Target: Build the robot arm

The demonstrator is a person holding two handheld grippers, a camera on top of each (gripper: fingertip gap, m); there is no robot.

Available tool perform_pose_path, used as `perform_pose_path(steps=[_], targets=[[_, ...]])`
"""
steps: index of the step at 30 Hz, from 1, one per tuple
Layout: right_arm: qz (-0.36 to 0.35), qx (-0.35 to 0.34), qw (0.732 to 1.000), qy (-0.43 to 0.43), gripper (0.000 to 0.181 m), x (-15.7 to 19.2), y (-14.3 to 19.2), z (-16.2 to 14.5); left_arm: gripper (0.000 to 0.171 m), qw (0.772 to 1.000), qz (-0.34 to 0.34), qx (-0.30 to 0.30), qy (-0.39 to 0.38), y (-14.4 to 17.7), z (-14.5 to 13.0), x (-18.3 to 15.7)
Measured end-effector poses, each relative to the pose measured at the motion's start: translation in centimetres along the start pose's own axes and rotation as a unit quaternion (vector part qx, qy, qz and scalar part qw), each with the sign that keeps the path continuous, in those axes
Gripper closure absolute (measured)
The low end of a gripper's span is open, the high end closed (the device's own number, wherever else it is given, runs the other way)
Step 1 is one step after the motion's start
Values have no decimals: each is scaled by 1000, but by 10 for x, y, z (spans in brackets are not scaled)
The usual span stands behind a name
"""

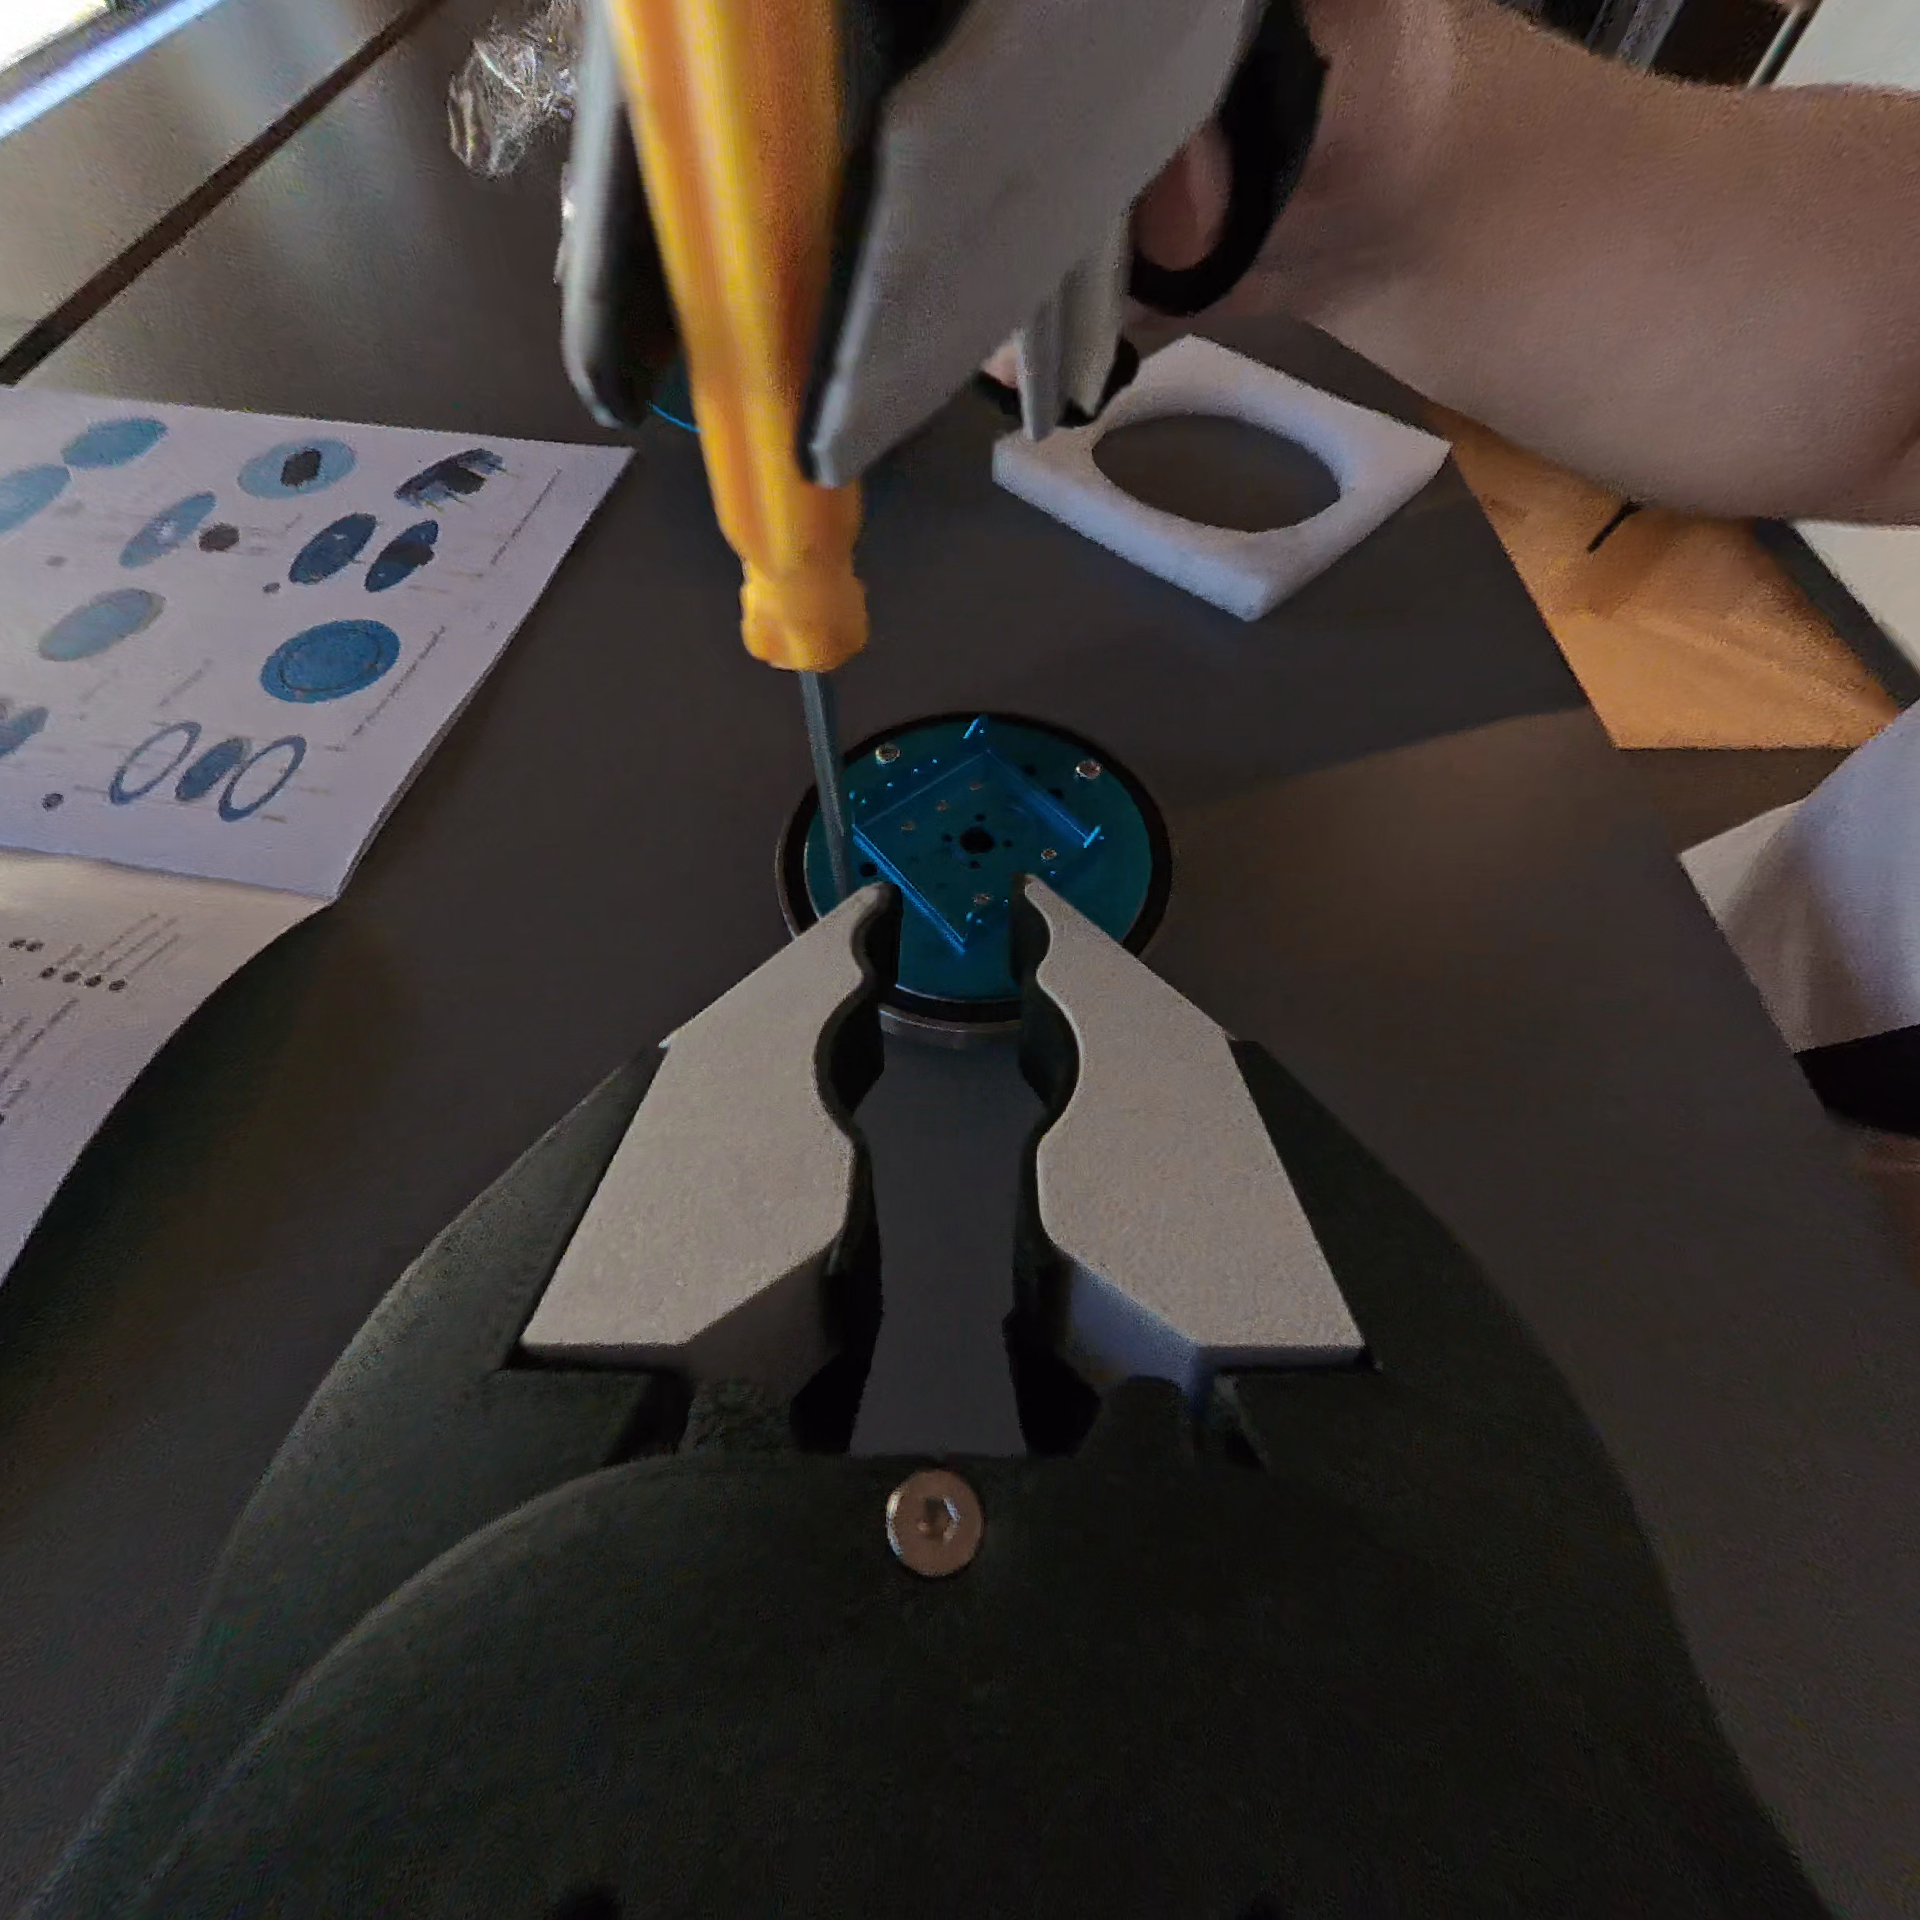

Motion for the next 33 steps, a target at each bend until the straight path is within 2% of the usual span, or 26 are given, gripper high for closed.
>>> perform_pose_path(steps=[2, 4, 9, 11, 14, 22, 29, 33], targets=[[-2, 0, 1000, -1, 163, 0, 0, 0, 145, 998, 32, 37, -24, -6, -4, -1], [-5, 1, 1000, -2, 163, -1, 0, 0, 129, 994, 78, 67, -35, -10, -7, 5], [-23, 6, 1000, -11, 163, -1, 0, 0, 82, 994, 91, 60, 12, -22, -5, 8], [-33, 6, 999, -16, 163, -1, 0, 0, 75, 993, 100, 57, 29, -26, -6, 12], [-44, 5, 999, -23, 163, 1, 1, 0, 71, 992, 102, 63, 43, -28, -6, 14], [-96, -2, 995, -27, 163, 2, 2, -1, 76, 992, 102, 55, 43, -37, -2, 17], [-98, -3, 995, -28, 163, -1, 6, -2, 89, 995, 73, 53, 51, -27, -8, 16], [-101, -1, 994, -41, 163, -3, 7, -3, 88, 995, 64, 61, 47, -31, -5, 19]])
Point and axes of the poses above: each gripper's, where its closed fingertips meet, y back along the fingers, z out of its top, x = y × z across the jaws, the point moved 4 cm from there along y, back along the fingers, and after that the axes turned 11 degrees about -z, right-handed, at the moved point
